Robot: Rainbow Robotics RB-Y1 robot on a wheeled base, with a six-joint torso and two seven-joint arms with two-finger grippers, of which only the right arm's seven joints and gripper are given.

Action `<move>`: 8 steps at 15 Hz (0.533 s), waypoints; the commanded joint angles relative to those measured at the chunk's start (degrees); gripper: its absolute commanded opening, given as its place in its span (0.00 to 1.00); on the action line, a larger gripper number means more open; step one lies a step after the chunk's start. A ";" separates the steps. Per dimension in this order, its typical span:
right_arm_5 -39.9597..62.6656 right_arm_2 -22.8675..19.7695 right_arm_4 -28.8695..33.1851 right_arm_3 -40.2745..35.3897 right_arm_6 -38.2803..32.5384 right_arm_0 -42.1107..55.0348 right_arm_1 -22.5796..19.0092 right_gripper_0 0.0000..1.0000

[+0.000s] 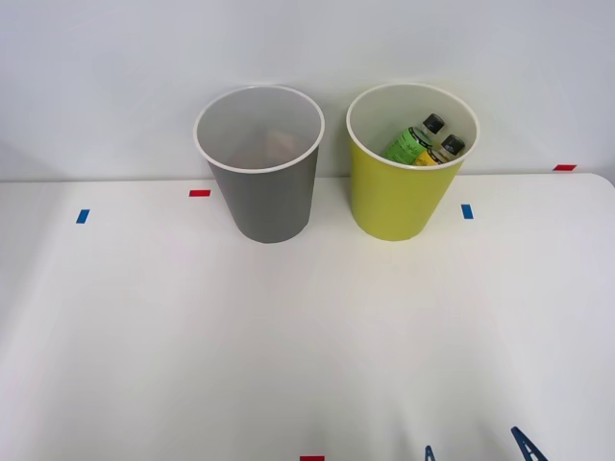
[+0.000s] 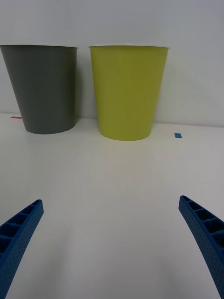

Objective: Put cans in the gray bin, plastic bottles in the light green bin

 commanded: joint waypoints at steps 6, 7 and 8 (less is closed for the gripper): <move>0.01 0.00 0.00 0.00 0.00 0.00 0.00 1.00; 0.01 0.00 0.00 0.00 0.00 0.00 0.00 1.00; 0.01 0.00 0.00 0.00 0.00 0.00 0.00 1.00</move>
